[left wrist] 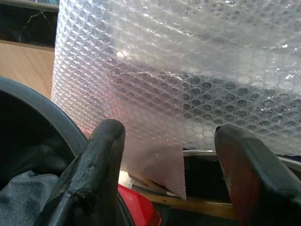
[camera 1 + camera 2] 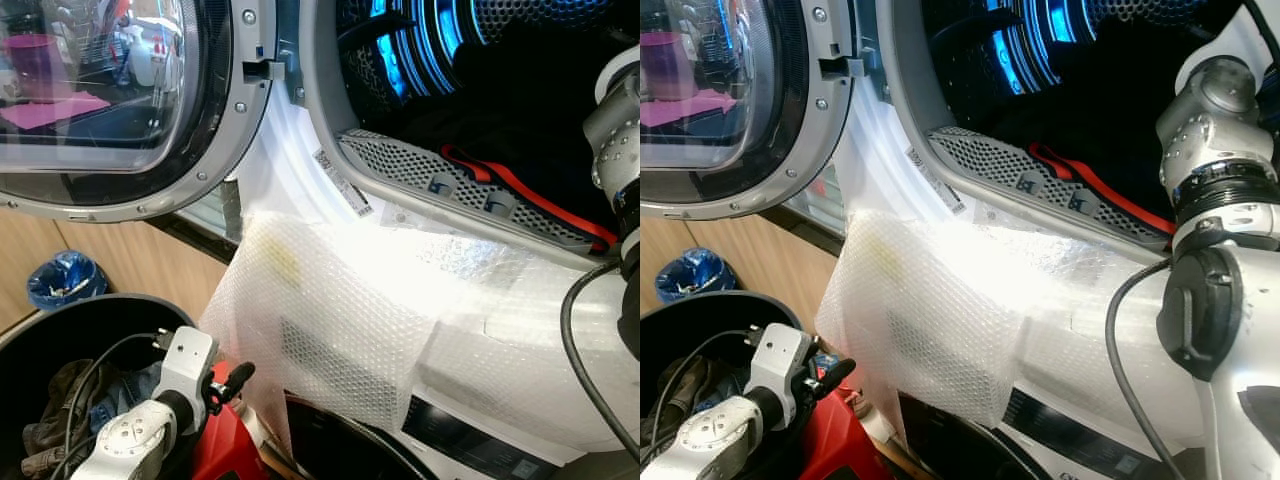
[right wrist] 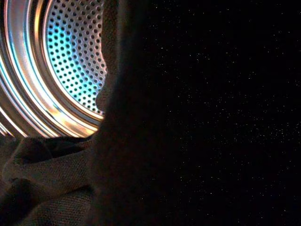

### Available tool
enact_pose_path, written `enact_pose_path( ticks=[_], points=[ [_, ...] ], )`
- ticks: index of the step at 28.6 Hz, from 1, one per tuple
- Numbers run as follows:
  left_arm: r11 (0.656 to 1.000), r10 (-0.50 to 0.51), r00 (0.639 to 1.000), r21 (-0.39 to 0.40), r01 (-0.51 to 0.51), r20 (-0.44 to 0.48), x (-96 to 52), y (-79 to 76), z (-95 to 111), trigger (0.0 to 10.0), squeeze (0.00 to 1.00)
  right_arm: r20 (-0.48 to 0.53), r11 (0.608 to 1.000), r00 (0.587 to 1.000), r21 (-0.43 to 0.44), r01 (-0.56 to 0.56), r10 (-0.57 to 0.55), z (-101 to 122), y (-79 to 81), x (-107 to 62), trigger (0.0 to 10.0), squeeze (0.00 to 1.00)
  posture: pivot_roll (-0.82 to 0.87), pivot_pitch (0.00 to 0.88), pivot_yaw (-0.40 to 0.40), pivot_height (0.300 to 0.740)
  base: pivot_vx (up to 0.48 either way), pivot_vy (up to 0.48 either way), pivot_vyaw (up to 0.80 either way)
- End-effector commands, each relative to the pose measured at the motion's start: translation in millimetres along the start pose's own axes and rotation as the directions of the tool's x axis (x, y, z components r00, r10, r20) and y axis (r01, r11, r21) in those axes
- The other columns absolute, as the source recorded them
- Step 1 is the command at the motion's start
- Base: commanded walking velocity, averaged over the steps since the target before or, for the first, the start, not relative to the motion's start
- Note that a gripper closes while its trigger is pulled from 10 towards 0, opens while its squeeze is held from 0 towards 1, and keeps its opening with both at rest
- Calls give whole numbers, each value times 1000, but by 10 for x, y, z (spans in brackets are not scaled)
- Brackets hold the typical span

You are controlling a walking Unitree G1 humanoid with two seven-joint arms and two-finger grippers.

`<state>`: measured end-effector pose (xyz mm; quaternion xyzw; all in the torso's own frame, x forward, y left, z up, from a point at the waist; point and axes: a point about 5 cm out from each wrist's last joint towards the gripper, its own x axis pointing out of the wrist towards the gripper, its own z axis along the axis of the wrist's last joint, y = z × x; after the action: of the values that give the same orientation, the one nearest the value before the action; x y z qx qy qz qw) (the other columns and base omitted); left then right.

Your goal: Clothes washing

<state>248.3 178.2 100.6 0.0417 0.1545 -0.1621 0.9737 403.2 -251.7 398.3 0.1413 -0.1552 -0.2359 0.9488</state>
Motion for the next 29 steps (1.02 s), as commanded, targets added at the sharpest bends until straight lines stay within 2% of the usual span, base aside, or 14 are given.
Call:
enact_pose_path(
  ticks=[1, 2, 3, 4, 5, 8, 14, 15, 16, 18, 21, 24, 29],
  points=[
    [1000, -17, 999, -10, 16, -34, -30, -17, -57, 10000, 0, 29, 1000, 999, 24, 14, -14, 70, -46, 13, 10000, 0, 164, 72, -71, 740, 0, 0, 0],
    [1000, -20, 999, -10, 20, -35, -43, -25, -59, 10000, 0, 53, 998, 997, 27, 49, -51, 118, -107, 23, 10000, 0, 168, 78, -68, 740, 0, 0, 0],
    [1000, -23, 999, -10, 23, -37, -57, -30, -61, 10000, 0, 70, 997, 994, 26, 79, -81, 153, -158, 31, 10000, 243, 172, 85, -62, 740, 0, 0, 0],
    [1000, -26, 999, -11, 25, -39, -63, -34, -63, 10000, 0, 84, 995, 992, 25, 95, -97, 181, -197, 37, 10000, 1000, 172, 85, -62, 740, 0, 0, 0],
    [1000, -28, 999, -13, 28, -43, -75, -40, -68, 10000, 0, 105, 993, 987, 32, 116, -119, 226, -257, 45, 10000, 1000, 172, 89, -60, 740, 0, 0, 0],
    [999, -31, 998, -13, 30, -50, -96, -40, -80, 10000, 0, 125, 992, 984, 32, 125, -128, 265, -306, 52, 10000, 1000, 165, 93, -51, 740, 0, 0, 0],
    [999, -41, 998, -8, 40, -53, -89, -41, -61, 10000, 0, 141, 998, 989, 59, 31, -39, 282, -211, 43, 10000, 1000, 158, 92, -39, 740, 0, 0, 0],
    [999, -42, 998, -8, 42, -51, -86, -41, -54, 10000, 0, 151, 997, 988, 74, 6, -17, 298, -183, 38, 10000, 1000, 157, 92, -39, 740, 0, 0, 0],
    [999, -44, 998, -6, 43, -48, -84, -43, -44, 10000, 0, 166, 993, 984, 81, -81, 67, 321, -78, 21, 10000, 1000, 159, 92, -37, 740, 0, 0, 0],
    [999, -45, 998, -7, 45, -46, -87, -43, -37, 10000, 0, 179, 973, 971, 140, -186, 160, 340, 46, -5, 10000, 1000, 157, 93, -37, 740, 0, 0, 0],
    [999, -50, 998, -6, 50, -42, -97, -54, -30, 10000, 0, 248, 941, 931, 138, -309, 269, 445, 230, -67, 10000, 1000, 156, 99, -35, 740, 0, 0, 0],
    [999, -52, 998, -8, 52, -41, -100, -57, -27, 10000, 0, 265, 946, 929, 123, -299, 259, 489, 235, -74, 10000, 1000, 152, 103, -33, 740, 0, 0, 0],
    [998, -68, 997, -13, 67, -48, -83, -92, -40, 10000, 0, 268, 976, 940, -6, -217, 210, 539, 173, -56, 10000, 1000, 140, 101, -32, 740, 0, 0, 0]
  ],
)
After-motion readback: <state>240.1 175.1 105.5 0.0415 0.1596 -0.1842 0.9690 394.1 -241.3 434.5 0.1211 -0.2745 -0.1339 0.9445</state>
